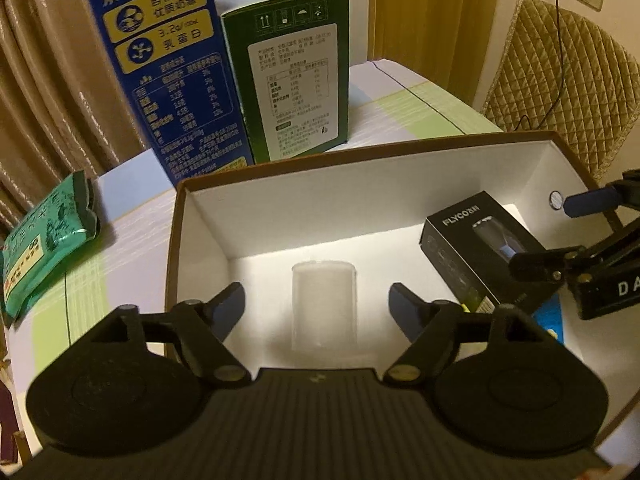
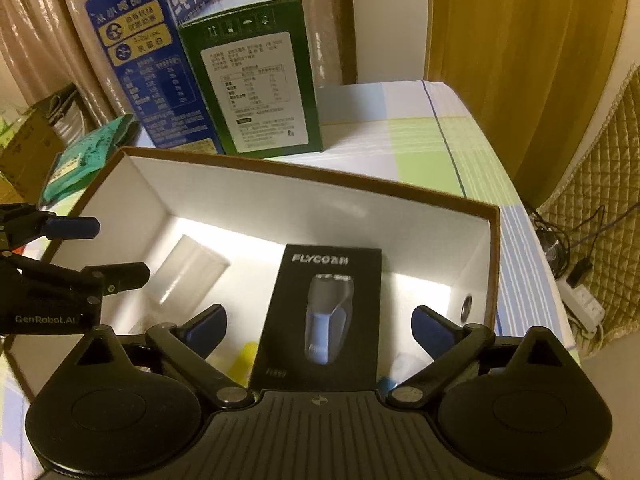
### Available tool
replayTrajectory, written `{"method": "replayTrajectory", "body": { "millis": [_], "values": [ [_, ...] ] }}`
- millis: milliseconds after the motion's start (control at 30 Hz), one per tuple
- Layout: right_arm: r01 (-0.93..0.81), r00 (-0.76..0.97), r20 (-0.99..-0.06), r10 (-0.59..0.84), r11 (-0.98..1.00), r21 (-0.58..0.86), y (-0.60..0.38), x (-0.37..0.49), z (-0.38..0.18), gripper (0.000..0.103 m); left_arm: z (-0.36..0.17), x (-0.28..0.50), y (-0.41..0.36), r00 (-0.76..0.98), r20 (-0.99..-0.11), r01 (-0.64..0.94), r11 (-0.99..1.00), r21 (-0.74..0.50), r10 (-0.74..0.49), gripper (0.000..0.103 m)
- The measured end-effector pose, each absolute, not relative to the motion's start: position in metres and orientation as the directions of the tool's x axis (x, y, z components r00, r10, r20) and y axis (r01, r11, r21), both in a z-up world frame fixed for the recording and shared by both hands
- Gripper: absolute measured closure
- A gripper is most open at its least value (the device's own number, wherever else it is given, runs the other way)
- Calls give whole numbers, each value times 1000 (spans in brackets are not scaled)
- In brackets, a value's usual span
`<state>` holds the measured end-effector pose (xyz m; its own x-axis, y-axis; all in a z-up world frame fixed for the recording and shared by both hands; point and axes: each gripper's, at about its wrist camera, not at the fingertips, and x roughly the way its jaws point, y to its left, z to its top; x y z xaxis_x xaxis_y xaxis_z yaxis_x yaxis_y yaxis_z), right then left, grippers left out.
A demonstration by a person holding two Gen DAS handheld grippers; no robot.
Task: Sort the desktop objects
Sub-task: 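Open both tools to release the FLYCO box and cup into the box, then withdraw both tools from the box toward the scrunchie and toothpaste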
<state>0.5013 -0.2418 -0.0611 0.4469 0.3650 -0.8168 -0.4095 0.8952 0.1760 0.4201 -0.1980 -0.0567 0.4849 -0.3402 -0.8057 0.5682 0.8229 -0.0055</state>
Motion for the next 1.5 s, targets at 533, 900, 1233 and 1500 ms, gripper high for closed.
{"method": "replayTrajectory", "body": {
  "millis": [533, 900, 1233, 1500],
  "values": [
    [-396, 474, -791, 388, 896, 202, -260, 436, -39, 2, -33, 359, -161, 505, -801, 506, 862, -27, -321, 13],
    [-412, 496, -767, 408, 888, 205, -260, 390, -24, 2, -14, 315, -137, 543, -783, 462, 887, -21, -302, 13],
    [-431, 513, -761, 397, 886, 171, -261, 355, -14, 2, 2, 281, -123, 587, -760, 457, 889, 28, -278, 12],
    [-463, 505, -762, 406, 872, 158, -259, 325, -11, 2, 5, 253, -114, 580, -760, 451, 893, 1, -292, 12]
  ]
}}
